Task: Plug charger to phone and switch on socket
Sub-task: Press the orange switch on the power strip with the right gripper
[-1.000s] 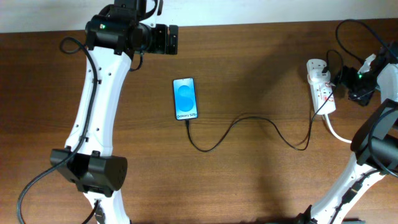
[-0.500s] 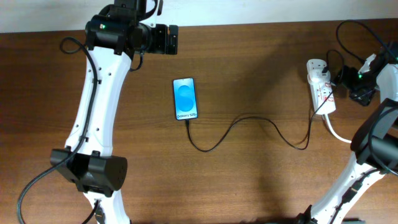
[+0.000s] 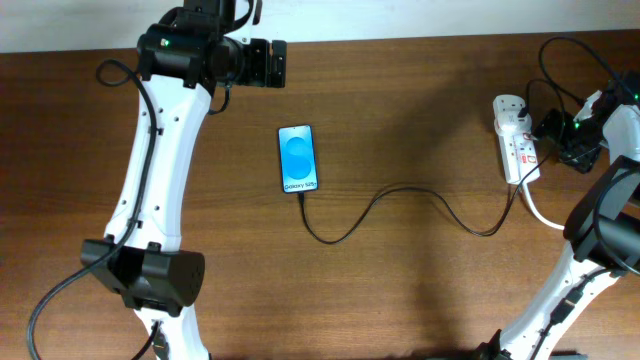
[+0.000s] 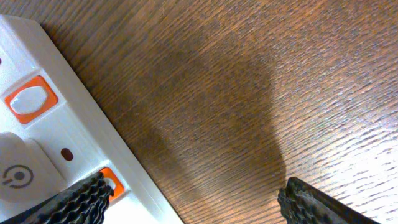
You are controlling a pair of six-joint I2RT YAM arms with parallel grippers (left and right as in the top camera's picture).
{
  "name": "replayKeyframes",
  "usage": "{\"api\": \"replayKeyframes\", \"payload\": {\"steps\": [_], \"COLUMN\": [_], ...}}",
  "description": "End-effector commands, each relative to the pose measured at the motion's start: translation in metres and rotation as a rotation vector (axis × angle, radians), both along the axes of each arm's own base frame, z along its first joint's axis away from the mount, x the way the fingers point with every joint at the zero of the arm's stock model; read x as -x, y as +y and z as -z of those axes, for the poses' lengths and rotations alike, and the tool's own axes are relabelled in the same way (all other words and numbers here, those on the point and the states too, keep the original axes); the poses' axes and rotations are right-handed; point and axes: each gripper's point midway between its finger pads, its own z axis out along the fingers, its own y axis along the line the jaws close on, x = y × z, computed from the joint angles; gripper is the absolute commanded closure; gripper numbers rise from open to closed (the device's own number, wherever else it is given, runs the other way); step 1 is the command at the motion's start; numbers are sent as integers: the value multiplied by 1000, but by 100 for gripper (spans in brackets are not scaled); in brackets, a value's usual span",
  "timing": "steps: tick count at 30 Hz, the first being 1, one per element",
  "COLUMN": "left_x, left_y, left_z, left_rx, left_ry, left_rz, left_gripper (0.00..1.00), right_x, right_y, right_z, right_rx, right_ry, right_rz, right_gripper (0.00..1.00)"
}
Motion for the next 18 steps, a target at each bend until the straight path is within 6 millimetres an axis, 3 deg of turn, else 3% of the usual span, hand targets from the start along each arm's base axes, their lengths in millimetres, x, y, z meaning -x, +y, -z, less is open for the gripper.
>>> {"api": "replayKeyframes", "payload": {"steps": [1, 18], "left_x": [1, 2], "left_y": [4, 3], "left_z": [-13, -13], "left_rx": [-4, -4], "left_ry": [-31, -31], "left_rz": [-1, 1], "left_gripper": [1, 1], "right_x": [6, 3], "right_y": [17, 27], "right_z": [23, 20], "right_rx": [-58, -101], "right_ry": [48, 22], "right_rz": [-27, -82], "right_gripper": [8, 8]}}
